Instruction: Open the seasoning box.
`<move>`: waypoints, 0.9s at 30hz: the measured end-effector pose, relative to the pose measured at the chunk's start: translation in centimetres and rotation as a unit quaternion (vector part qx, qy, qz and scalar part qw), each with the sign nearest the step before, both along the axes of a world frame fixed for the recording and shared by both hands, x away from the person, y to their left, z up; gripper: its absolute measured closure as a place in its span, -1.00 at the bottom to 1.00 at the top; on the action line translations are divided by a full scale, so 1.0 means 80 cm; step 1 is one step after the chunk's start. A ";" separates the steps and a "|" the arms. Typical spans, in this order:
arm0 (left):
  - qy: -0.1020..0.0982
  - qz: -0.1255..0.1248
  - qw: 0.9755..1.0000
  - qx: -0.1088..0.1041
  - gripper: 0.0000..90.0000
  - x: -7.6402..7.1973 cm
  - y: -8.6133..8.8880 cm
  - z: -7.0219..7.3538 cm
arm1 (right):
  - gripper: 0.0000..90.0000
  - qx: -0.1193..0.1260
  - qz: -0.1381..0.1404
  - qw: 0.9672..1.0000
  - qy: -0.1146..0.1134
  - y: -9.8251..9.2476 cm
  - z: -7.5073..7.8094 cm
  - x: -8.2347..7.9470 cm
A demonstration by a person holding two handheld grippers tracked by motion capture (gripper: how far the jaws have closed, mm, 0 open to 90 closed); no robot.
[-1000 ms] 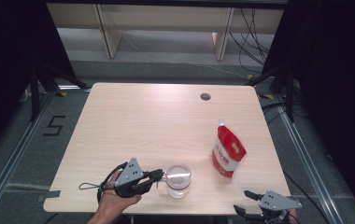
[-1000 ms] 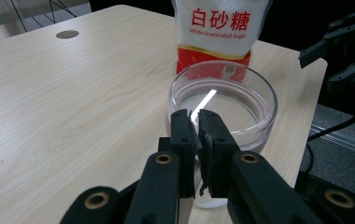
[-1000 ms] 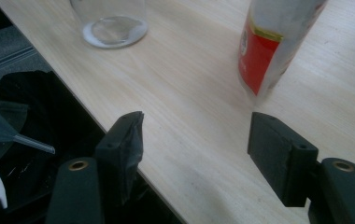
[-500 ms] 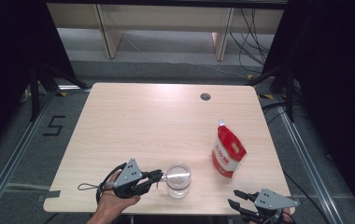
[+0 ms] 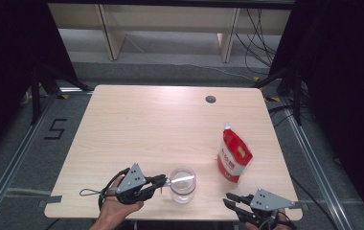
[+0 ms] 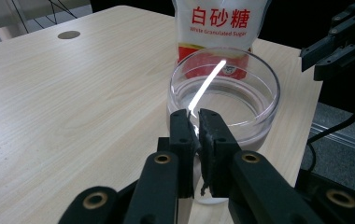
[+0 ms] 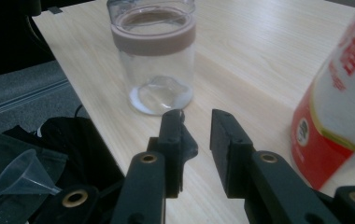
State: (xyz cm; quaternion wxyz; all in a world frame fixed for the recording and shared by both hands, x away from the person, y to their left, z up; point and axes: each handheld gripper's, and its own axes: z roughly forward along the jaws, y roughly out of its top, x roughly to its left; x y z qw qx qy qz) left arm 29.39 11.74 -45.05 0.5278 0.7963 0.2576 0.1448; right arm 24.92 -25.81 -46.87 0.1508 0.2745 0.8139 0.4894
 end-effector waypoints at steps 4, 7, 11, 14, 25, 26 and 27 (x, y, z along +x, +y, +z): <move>0.003 0.004 1.000 -0.002 0.86 -0.001 0.000 -0.001 | 0.79 -0.005 0.021 1.000 -0.018 0.017 0.004 0.008; 0.008 0.003 1.000 -0.004 0.86 -0.001 -0.001 -0.001 | 0.83 0.000 0.026 1.000 -0.017 0.024 0.004 0.011; 0.007 0.003 1.000 -0.006 0.86 -0.001 -0.001 -0.001 | 0.87 0.005 0.034 0.999 -0.019 0.038 0.005 0.018; 0.007 0.003 1.000 -0.007 0.86 -0.001 0.000 -0.002 | 0.92 0.017 0.044 0.999 -0.012 0.047 0.007 0.022; 0.000 0.000 1.000 -0.002 0.86 -0.001 0.001 -0.001 | 0.95 0.015 0.061 0.998 -0.019 0.071 0.011 0.041; 0.000 0.000 1.000 -0.002 0.86 -0.002 0.001 -0.002 | 0.95 0.017 0.053 0.998 -0.015 0.072 0.011 0.041; 0.000 0.000 1.000 -0.002 0.86 -0.002 0.001 -0.002 | 0.95 0.017 0.053 0.998 -0.015 0.072 0.011 0.041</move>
